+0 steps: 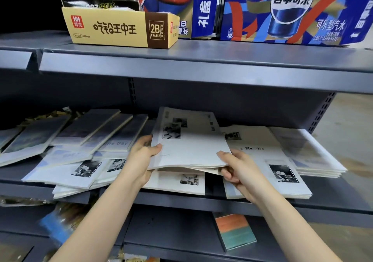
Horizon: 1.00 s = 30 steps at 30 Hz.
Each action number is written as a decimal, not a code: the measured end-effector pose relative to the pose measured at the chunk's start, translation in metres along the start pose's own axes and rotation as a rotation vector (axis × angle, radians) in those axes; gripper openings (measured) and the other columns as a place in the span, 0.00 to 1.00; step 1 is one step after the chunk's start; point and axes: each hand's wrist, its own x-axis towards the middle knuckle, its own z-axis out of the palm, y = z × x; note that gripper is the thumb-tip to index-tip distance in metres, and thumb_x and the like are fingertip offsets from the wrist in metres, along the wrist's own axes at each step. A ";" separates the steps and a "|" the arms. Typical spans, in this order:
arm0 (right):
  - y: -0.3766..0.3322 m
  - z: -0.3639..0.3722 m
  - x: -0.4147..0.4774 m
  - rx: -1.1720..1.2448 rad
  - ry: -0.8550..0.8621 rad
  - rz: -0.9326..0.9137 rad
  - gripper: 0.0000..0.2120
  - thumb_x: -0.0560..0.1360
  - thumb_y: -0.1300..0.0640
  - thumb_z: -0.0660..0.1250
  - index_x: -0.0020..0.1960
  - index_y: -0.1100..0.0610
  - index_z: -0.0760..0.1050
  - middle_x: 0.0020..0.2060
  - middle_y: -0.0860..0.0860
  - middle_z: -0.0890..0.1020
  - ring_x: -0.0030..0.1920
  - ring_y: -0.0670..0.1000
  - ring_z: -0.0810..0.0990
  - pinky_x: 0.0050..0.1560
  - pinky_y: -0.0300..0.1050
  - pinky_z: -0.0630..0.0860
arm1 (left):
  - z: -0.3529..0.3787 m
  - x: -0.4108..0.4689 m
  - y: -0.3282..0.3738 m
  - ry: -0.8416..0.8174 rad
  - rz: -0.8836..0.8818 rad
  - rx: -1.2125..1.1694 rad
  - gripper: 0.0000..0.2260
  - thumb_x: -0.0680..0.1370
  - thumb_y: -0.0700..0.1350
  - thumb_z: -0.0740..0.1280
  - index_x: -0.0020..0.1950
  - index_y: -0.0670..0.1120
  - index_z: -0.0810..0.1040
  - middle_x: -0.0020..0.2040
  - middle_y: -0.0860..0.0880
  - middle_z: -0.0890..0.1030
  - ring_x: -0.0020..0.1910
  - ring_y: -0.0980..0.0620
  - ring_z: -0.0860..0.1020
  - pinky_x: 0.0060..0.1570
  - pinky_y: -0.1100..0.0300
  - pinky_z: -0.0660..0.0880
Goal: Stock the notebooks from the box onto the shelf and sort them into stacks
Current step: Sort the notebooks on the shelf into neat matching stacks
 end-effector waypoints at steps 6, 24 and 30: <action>-0.006 -0.019 -0.004 -0.227 0.127 -0.170 0.19 0.77 0.50 0.63 0.51 0.68 0.71 0.50 0.67 0.76 0.50 0.65 0.74 0.60 0.58 0.71 | 0.019 -0.010 0.012 -0.121 0.056 -0.149 0.15 0.78 0.34 0.61 0.63 0.46 0.68 0.52 0.44 0.81 0.48 0.46 0.81 0.43 0.53 0.80; -0.002 -0.126 -0.030 -0.161 0.337 -0.230 0.16 0.80 0.68 0.55 0.55 0.47 0.71 0.46 0.34 0.76 0.42 0.35 0.78 0.28 0.38 0.78 | 0.129 -0.029 -0.058 -0.298 0.016 0.290 0.21 0.78 0.36 0.64 0.68 0.49 0.63 0.59 0.45 0.78 0.57 0.49 0.77 0.58 0.58 0.72; 0.012 -0.141 -0.025 -0.222 0.376 -0.174 0.12 0.80 0.67 0.56 0.55 0.54 0.73 0.49 0.44 0.78 0.46 0.44 0.76 0.29 0.40 0.79 | 0.139 -0.027 -0.076 -0.239 0.077 0.549 0.26 0.77 0.42 0.65 0.73 0.49 0.60 0.67 0.47 0.73 0.64 0.47 0.73 0.64 0.49 0.71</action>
